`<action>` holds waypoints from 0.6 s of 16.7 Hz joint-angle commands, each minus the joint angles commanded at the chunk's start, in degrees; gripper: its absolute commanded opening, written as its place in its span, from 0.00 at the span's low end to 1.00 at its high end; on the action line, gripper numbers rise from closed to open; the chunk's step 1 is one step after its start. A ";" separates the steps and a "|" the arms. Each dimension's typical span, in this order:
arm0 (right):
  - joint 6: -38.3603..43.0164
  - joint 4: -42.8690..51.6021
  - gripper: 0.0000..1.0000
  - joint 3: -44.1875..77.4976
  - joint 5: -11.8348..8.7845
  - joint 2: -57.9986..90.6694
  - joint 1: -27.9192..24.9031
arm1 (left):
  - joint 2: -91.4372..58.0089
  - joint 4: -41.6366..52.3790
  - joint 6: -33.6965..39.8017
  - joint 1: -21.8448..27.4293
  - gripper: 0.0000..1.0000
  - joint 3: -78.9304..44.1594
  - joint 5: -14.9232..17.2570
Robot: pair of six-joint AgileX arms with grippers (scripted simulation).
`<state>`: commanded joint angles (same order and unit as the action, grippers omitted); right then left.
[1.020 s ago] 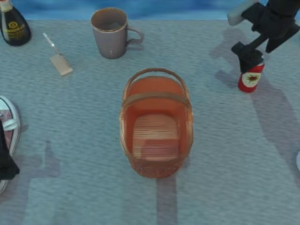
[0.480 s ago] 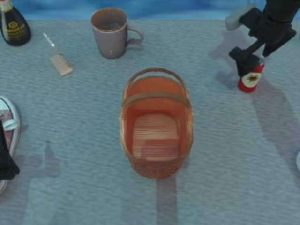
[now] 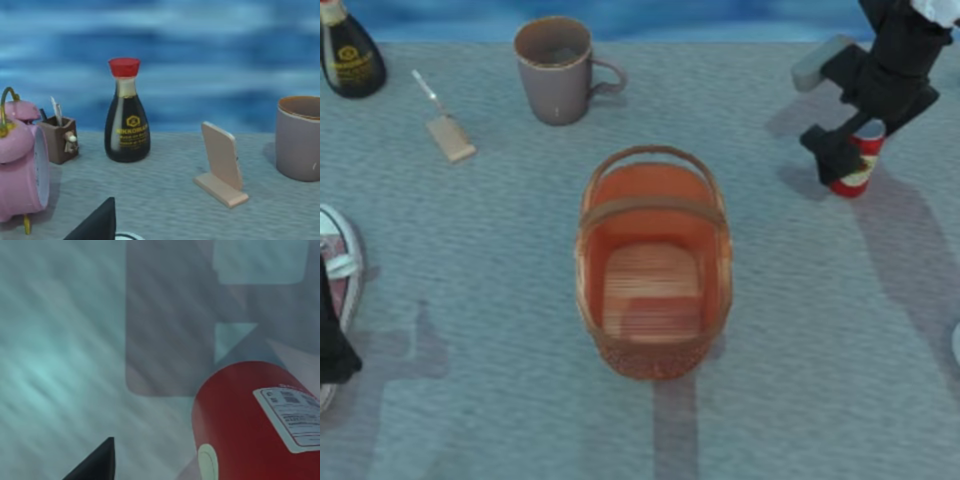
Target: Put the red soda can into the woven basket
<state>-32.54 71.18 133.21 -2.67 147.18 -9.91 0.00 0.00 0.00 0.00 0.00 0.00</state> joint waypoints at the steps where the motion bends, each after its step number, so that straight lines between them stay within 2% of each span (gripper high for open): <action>1: 0.00 0.00 0.92 0.00 0.00 0.00 0.00 | 0.00 0.00 0.00 0.00 1.00 0.00 0.00; 10: 0.00 0.00 0.25 0.00 0.00 0.00 0.00 | 0.00 0.00 0.00 0.00 1.00 0.00 0.00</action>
<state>-32.54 71.18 133.21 -2.67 147.18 -9.91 0.00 0.00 0.00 0.00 0.00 0.00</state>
